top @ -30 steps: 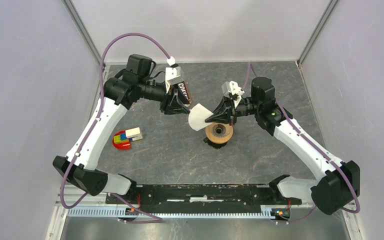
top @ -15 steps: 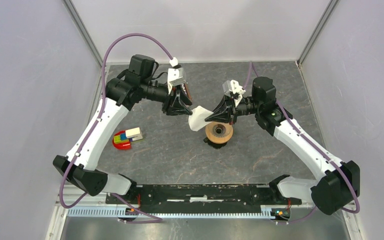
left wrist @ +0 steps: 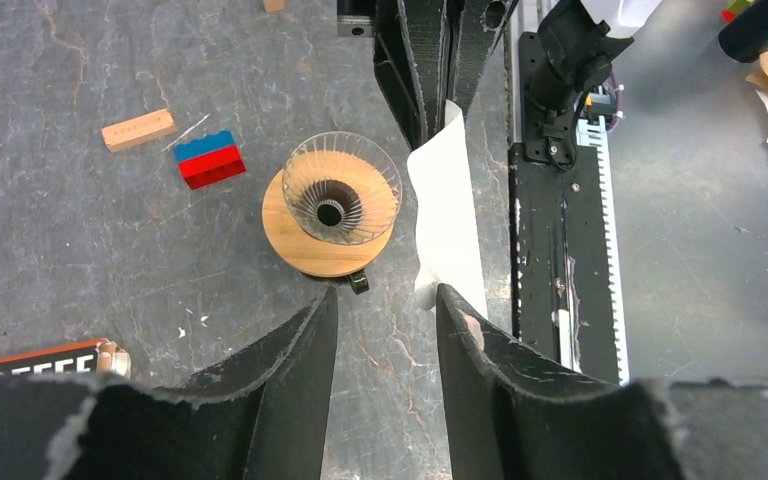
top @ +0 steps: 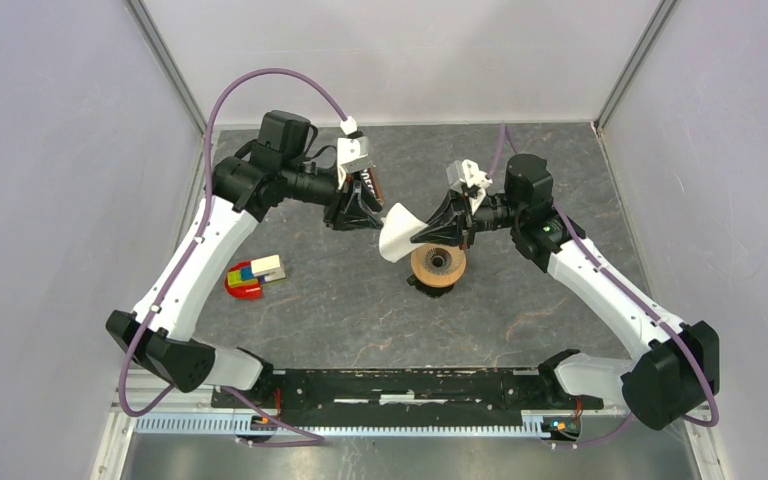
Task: Place the coffee filter in the dripper
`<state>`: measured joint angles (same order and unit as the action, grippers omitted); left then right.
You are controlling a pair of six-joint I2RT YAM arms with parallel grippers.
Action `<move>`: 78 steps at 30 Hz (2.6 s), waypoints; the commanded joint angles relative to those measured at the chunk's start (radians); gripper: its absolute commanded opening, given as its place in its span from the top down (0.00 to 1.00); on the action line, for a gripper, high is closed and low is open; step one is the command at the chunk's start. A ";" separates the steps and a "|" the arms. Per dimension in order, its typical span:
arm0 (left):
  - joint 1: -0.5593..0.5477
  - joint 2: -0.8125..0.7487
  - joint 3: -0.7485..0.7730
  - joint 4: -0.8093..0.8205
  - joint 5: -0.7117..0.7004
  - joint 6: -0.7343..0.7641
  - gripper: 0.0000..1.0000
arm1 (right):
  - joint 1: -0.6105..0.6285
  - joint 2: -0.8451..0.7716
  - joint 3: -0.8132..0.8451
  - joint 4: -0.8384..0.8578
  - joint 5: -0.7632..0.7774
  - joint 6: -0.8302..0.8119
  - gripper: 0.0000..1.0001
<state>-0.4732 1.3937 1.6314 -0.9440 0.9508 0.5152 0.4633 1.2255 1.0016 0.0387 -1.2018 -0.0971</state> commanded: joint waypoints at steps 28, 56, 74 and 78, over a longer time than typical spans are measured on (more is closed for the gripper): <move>-0.042 0.065 -0.027 0.123 0.143 -0.117 0.69 | -0.006 -0.002 -0.006 0.120 0.037 0.122 1.00; -0.086 0.159 0.162 0.348 -0.827 -1.027 0.98 | 0.176 0.141 0.449 -0.308 1.058 -0.024 0.15; -0.098 0.189 0.160 0.323 -0.819 -1.152 0.98 | 0.244 0.233 0.546 -0.332 1.119 -0.062 0.25; -0.098 0.177 0.153 0.323 -0.817 -1.153 0.98 | 0.245 0.233 0.543 -0.331 1.150 -0.070 0.28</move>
<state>-0.5655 1.6016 1.7885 -0.6350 0.1326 -0.5903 0.7033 1.4597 1.5074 -0.3122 -0.0990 -0.1493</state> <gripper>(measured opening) 0.032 0.732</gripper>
